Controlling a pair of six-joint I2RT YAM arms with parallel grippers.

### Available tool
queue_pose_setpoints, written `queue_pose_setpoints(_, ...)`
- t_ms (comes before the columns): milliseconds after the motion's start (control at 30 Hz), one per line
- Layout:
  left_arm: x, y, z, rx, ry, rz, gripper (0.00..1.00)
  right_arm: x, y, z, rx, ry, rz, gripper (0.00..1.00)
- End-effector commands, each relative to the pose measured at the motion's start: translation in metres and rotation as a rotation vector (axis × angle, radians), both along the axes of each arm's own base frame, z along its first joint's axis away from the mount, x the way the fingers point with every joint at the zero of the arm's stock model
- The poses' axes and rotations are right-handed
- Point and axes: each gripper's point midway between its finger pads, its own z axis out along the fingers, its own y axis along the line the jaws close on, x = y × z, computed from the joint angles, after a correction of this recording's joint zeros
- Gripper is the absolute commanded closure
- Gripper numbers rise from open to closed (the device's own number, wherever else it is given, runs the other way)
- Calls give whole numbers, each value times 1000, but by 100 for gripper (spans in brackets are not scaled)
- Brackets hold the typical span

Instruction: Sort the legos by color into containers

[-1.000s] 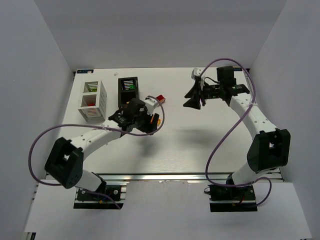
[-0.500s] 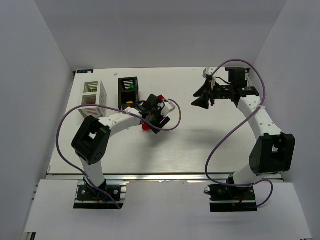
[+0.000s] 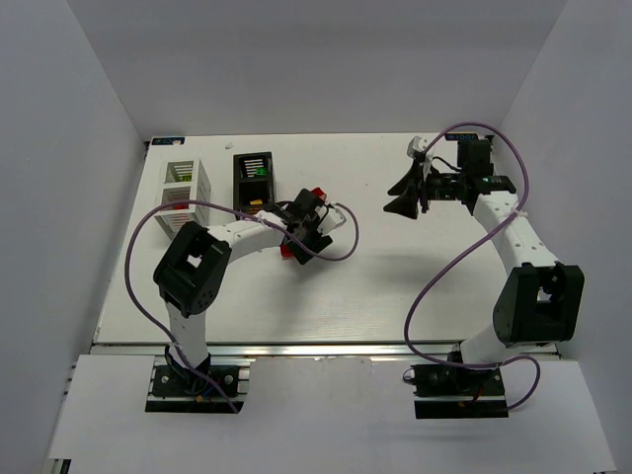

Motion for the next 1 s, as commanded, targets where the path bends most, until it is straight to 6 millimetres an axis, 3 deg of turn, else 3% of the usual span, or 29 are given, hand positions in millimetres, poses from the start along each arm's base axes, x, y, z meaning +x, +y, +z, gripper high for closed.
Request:
queue_pose_setpoints(0,8,1,6,11,-30,-8,28,-2,-4,13,15,-49,0,42)
queue_pose_setpoints(233,13,10,-2,11,-3,22,38,-1,-7,11,18,-41,-6,43)
queue_pose_setpoints(333,10,8,-2,-8,20,33,58,-2,-7,11,20,-40,-4,42)
queue_pose_setpoints(367,8,8,-1,-19,25,46,73,-3,-7,11,21,-41,-4,43)
queue_pose_setpoints(433,5,6,4,-46,28,60,83,-3,-8,11,19,-46,-5,43)
queue_pose_setpoints(567,-4,-8,46,-203,3,99,90,-9,-9,8,1,-59,6,45)
queue_pose_setpoints(600,-6,-10,72,-280,-38,128,91,-11,-8,5,-3,-60,14,46)
queue_pose_setpoints(667,-6,-4,98,-381,-66,181,91,-17,-8,-4,-33,-51,31,57)
queue_pose_setpoints(700,-11,2,121,-475,-77,244,91,-19,-8,-9,-44,-45,38,63)
queue_pose_setpoints(733,-2,22,132,-531,-79,323,91,-21,-8,-13,-57,-38,43,73)
queue_pose_setpoints(800,-6,41,155,-658,-54,413,91,-26,-6,-21,-70,-20,55,89)
queue_pose_setpoints(833,1,61,162,-698,-57,467,92,-28,-5,-23,-70,-23,60,92)
queue_pose_setpoints(967,14,107,183,-766,-100,597,92,-36,0,-31,-68,-12,69,97)
